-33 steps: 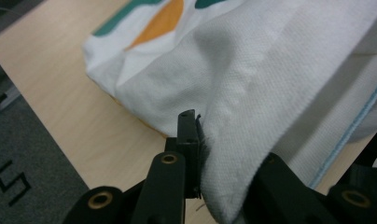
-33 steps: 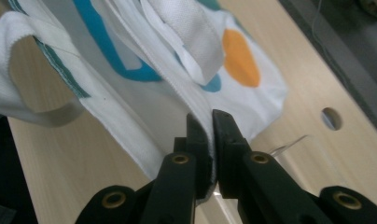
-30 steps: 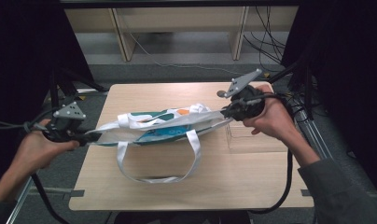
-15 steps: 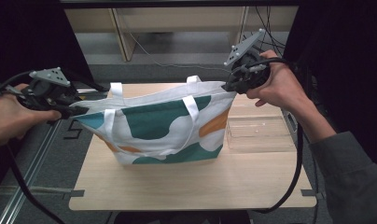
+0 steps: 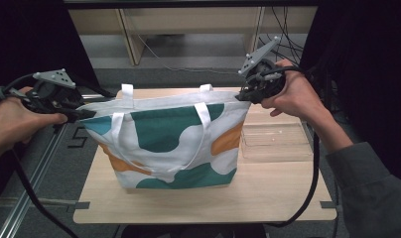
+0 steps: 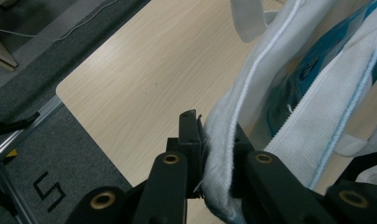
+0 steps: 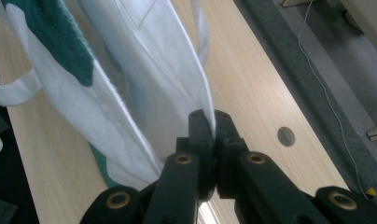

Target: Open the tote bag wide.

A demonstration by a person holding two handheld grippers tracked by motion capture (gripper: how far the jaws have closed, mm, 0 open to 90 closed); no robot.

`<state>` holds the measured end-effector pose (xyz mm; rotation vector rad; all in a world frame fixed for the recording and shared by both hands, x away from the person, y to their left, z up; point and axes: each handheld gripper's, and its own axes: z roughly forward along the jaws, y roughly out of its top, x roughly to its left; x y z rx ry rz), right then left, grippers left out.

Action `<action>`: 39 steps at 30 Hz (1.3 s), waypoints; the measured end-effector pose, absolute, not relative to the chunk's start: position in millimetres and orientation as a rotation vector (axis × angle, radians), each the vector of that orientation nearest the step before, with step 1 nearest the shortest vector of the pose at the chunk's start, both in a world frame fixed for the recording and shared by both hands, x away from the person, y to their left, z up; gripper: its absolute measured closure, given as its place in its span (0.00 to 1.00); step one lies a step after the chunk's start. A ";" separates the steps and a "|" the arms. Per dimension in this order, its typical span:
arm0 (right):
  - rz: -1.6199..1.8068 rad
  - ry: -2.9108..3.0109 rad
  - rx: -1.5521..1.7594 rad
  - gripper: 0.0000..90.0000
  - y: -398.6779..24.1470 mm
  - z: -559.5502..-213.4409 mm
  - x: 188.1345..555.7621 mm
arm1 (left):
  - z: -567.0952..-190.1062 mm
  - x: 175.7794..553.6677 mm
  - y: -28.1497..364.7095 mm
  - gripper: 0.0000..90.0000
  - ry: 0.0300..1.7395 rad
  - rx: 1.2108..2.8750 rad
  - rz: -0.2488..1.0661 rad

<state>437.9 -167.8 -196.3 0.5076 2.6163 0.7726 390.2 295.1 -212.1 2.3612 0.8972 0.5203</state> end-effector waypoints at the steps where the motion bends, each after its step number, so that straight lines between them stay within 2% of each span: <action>1: 0.771 2.609 0.505 0.98 -167.3 -196.1 438.8 | -212.3 391.4 295.4 0.91 0.890 2.374 0.535; 22: 0.759 2.613 0.539 0.98 -163.5 -212.2 445.0 | -232.9 400.7 296.4 0.91 0.905 2.387 0.515; 39: 0.733 2.669 0.590 0.98 -166.1 -247.9 444.3 | -274.9 402.4 290.7 0.90 0.883 2.437 0.463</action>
